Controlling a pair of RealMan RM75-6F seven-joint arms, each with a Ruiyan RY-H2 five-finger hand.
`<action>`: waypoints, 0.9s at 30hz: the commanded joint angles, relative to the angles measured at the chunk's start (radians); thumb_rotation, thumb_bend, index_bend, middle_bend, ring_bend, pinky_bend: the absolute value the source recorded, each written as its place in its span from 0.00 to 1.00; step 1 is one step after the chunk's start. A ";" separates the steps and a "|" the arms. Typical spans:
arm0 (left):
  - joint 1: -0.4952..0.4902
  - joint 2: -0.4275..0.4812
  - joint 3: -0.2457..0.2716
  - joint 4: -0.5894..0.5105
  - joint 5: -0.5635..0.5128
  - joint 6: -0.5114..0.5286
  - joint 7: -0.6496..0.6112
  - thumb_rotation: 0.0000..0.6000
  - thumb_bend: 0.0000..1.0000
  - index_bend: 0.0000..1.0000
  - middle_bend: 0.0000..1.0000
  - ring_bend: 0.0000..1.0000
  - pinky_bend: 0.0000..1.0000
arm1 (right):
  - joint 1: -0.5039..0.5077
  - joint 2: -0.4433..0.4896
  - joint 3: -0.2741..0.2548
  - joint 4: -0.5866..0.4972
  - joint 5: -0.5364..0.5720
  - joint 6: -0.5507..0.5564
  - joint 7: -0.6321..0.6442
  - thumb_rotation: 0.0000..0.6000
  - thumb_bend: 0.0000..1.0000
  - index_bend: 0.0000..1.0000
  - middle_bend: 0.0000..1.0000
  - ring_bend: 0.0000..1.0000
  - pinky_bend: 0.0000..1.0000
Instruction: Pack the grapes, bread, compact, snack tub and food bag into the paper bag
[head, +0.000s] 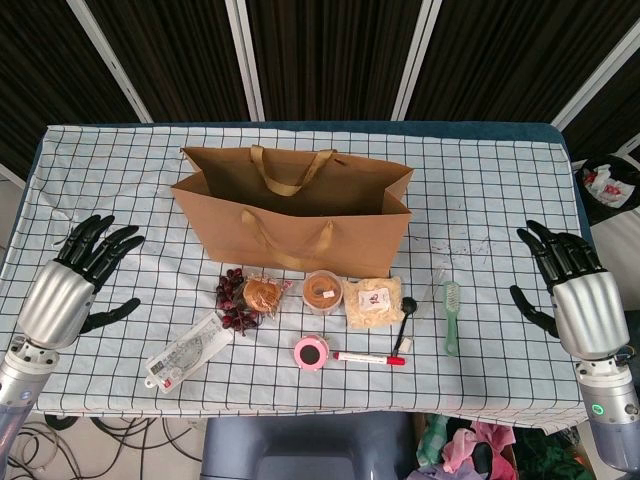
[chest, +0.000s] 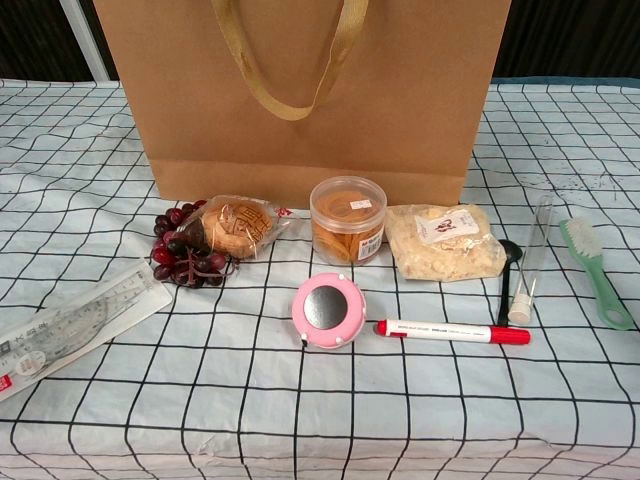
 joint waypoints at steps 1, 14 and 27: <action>-0.010 0.008 -0.003 -0.013 -0.010 -0.019 0.016 1.00 0.13 0.15 0.14 0.00 0.08 | 0.003 0.003 -0.002 0.000 0.005 -0.005 0.007 1.00 0.25 0.13 0.14 0.22 0.22; 0.003 0.020 0.031 -0.036 -0.010 -0.022 0.027 1.00 0.13 0.15 0.14 0.00 0.08 | -0.012 0.004 -0.034 0.003 -0.009 0.008 0.018 1.00 0.25 0.13 0.14 0.22 0.22; 0.089 0.009 0.119 0.079 0.014 0.041 0.000 1.00 0.13 0.16 0.17 0.01 0.12 | -0.114 0.017 -0.104 -0.045 -0.043 0.113 -0.014 1.00 0.25 0.13 0.14 0.22 0.22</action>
